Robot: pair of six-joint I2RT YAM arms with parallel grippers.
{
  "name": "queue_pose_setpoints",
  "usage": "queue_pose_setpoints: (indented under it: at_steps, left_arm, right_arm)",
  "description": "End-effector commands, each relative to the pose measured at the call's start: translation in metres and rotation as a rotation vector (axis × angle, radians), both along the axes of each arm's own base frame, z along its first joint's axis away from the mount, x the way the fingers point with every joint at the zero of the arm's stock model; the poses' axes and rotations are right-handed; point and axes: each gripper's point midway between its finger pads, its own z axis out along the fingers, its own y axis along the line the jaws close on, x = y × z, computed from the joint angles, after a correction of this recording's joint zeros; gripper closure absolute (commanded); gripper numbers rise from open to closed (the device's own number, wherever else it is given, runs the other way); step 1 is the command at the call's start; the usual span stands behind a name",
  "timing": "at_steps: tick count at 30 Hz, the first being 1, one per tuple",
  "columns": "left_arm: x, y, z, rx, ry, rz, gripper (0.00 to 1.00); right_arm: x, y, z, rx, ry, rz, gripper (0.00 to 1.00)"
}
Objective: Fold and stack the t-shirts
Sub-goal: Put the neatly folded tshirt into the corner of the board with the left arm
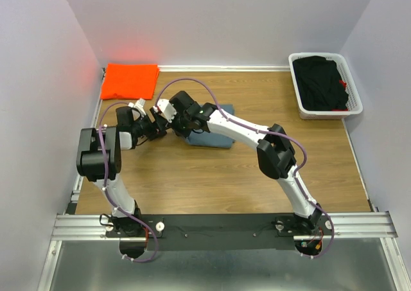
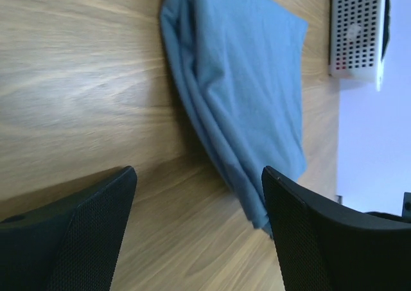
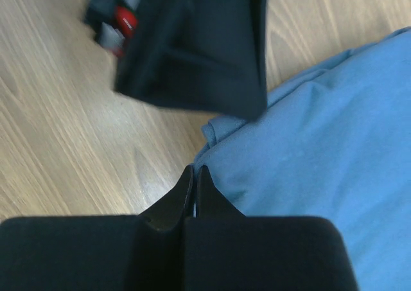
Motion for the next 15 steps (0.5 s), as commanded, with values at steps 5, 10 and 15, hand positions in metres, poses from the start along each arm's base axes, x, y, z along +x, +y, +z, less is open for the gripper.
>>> queue_pose_setpoints:
  at_steps: [5,10,15]
  left_arm:
    - [0.023,-0.028,0.001,-0.075,0.02,0.043,0.13]
    - [0.024,-0.053,0.005,-0.102,0.013,0.025,0.14]
    - [0.028,-0.062,0.0,-0.106,0.02,0.033,0.19]
  right_arm:
    - [0.007,0.014,0.033,0.086,-0.007,-0.002,0.99]
    - [0.008,0.018,0.029,0.093,0.004,-0.005,0.99]
    - [0.008,0.021,0.028,0.1,0.014,-0.008,0.99]
